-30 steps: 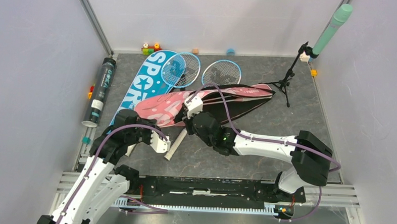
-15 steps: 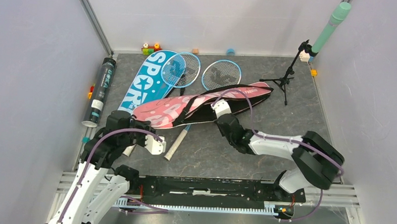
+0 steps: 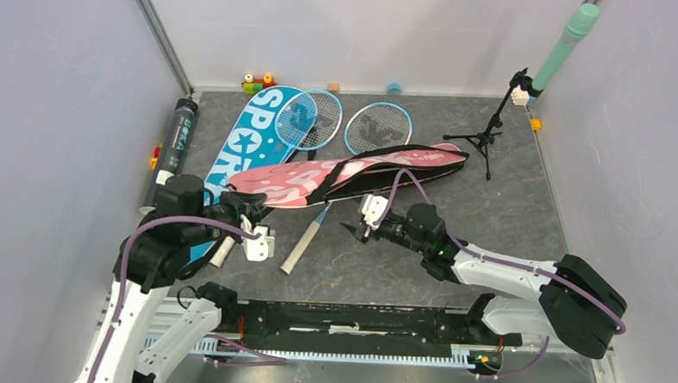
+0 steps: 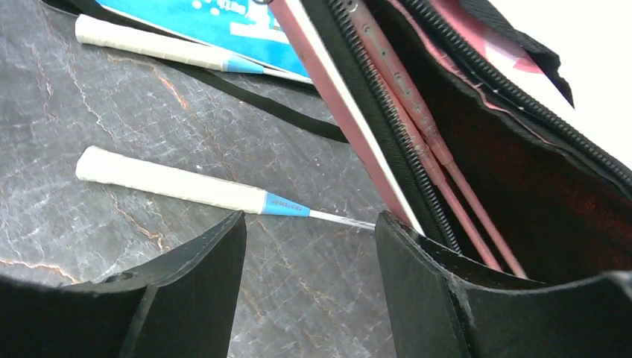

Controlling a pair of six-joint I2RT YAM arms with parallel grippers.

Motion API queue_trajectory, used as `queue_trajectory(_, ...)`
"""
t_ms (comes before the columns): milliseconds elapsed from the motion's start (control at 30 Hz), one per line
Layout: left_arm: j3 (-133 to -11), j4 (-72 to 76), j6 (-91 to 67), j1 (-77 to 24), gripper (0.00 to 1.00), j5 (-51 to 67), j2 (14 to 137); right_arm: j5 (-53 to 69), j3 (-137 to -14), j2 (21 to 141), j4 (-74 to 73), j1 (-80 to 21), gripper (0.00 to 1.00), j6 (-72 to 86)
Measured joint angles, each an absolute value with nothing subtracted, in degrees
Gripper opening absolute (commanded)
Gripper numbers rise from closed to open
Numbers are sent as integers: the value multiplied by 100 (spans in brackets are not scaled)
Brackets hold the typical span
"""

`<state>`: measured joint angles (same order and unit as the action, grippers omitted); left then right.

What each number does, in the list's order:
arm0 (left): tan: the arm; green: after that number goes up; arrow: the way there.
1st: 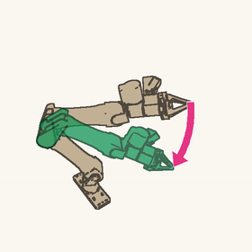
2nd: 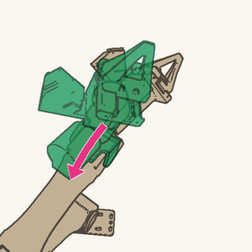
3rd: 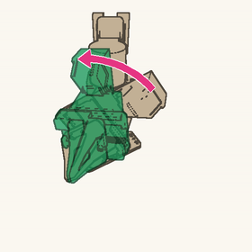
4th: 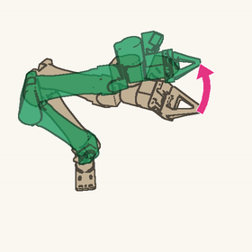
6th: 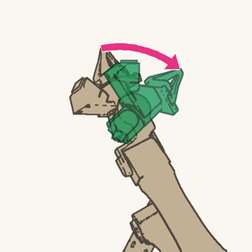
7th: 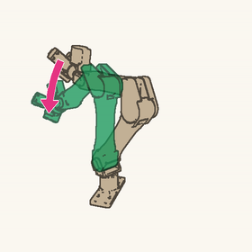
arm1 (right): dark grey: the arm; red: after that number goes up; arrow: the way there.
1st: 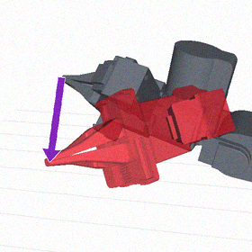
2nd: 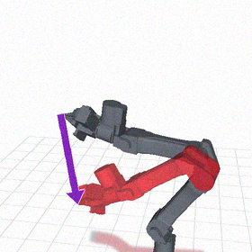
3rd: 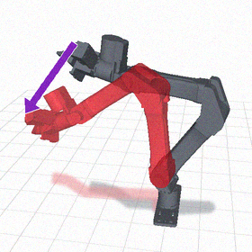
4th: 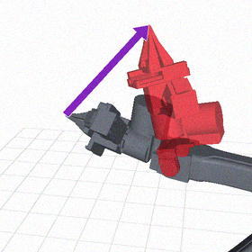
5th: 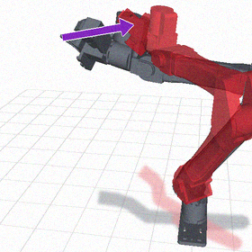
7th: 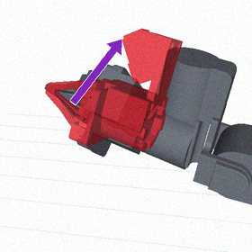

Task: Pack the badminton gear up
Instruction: Zip the racket bag at the center of the board.

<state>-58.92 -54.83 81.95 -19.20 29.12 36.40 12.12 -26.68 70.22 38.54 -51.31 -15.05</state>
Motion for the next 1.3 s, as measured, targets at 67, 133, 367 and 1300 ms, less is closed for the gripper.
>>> queue_trajectory(67,-6128,-5627,8189,-1920,2,2978,3701,1315,-2685,7000,3815,-5127,71,-1809)
queue_trajectory(133,-6311,-5778,8189,-1920,2,3009,3743,1468,-2685,6814,3706,-5127,74,-2049)
queue_trajectory(367,-7140,-5881,8108,-1920,2,3100,3885,1881,-2488,5004,3350,-5127,86,-2635)
queue_trajectory(1300,-5695,-3688,5022,-1855,3,4097,2344,2950,-5201,7393,1435,-5052,0,-3479)
